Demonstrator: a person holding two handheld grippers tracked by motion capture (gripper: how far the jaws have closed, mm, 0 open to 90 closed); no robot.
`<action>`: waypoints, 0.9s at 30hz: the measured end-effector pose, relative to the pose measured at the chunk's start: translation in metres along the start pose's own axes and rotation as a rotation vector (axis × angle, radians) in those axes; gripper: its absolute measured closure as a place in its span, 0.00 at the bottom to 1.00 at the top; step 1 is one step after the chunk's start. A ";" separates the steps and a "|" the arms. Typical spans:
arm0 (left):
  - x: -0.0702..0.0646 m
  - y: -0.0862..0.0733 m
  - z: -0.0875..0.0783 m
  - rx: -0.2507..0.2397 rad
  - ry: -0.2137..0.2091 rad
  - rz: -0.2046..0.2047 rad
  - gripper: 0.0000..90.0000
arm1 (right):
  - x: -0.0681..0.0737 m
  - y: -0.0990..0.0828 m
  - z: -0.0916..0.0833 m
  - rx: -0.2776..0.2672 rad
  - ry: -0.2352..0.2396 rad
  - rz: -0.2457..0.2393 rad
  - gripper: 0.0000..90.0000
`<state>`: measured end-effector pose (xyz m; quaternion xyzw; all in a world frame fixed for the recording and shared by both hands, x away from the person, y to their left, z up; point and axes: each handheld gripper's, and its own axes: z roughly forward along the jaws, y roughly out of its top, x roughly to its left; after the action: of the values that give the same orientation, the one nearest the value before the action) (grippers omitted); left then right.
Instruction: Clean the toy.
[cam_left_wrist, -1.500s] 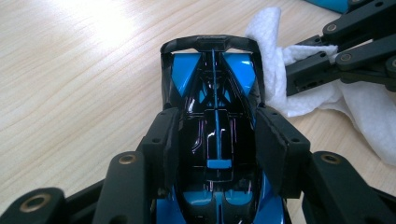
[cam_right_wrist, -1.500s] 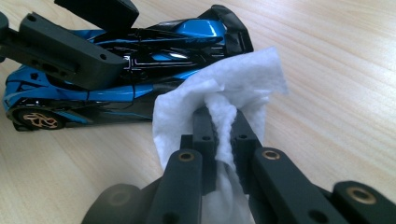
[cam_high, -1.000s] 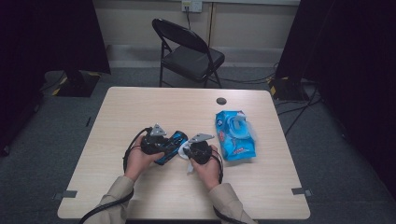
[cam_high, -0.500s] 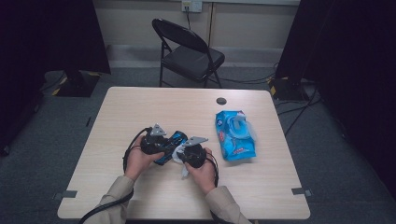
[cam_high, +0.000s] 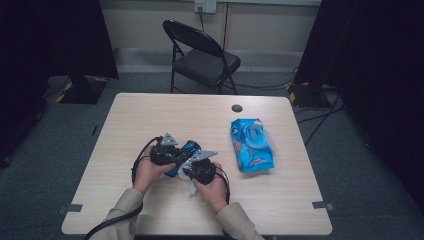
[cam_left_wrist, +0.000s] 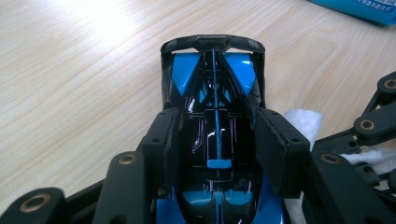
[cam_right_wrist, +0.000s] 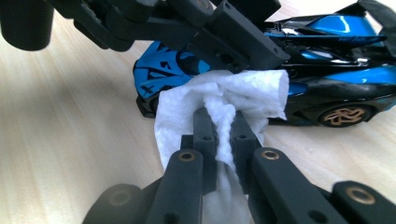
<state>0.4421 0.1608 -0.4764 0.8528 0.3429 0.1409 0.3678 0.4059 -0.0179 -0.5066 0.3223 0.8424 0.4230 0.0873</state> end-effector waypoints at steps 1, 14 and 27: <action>0.000 0.000 0.000 0.000 0.000 0.000 0.57 | 0.001 0.000 0.000 0.000 0.003 0.004 0.95; 0.000 -0.001 0.000 0.000 -0.012 -0.009 0.57 | 0.009 -0.001 0.001 0.002 0.022 -0.005 0.95; 0.000 -0.001 -0.001 0.002 -0.011 -0.008 0.57 | 0.022 -0.001 0.004 0.011 0.074 -0.034 0.96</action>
<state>0.4409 0.1615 -0.4765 0.8525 0.3444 0.1344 0.3695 0.3900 -0.0020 -0.5066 0.2925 0.8526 0.4286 0.0614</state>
